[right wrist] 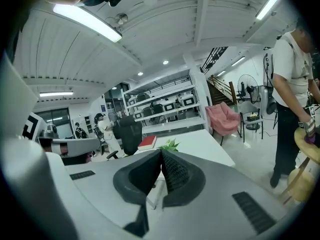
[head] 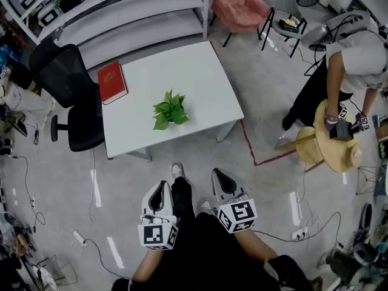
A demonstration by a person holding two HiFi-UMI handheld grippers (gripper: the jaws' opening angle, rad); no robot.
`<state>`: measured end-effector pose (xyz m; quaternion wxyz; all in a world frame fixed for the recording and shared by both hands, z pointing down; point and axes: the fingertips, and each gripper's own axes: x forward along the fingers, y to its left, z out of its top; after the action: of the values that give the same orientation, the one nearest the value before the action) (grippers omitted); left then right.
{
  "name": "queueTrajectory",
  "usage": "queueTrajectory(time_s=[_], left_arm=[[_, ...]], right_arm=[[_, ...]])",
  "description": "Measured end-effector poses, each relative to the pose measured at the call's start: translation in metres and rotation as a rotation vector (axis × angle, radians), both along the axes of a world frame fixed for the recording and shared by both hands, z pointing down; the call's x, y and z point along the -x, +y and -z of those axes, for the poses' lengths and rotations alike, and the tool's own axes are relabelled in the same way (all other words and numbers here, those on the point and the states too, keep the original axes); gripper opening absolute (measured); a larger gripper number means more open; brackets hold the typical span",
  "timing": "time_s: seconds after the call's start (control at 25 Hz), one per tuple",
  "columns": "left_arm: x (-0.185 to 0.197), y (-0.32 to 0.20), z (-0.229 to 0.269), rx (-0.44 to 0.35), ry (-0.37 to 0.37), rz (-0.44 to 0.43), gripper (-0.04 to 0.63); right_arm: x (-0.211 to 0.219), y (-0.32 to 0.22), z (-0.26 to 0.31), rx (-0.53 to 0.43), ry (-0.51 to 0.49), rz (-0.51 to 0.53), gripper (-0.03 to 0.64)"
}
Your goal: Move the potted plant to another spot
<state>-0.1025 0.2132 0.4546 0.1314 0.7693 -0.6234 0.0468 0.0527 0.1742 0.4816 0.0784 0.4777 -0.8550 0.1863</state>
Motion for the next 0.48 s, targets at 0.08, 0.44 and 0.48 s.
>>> queueTrajectory(time_s=[0.08, 0.44, 0.48], left_arm=[[0.007, -0.025, -0.002, -0.004, 0.008, -0.013, 0.018], [0.056, -0.147, 0.001, 0.011, 0.013, -0.084, 0.018], [0.061, -0.159, 0.0, 0.014, 0.014, -0.094, 0.018]], right_arm=[[0.008, -0.023, -0.005, 0.007, 0.009, -0.013, 0.012], [0.05, -0.141, -0.029, 0.064, 0.061, -0.082, 0.012], [0.053, -0.153, -0.034, 0.077, 0.066, -0.096, 0.012]])
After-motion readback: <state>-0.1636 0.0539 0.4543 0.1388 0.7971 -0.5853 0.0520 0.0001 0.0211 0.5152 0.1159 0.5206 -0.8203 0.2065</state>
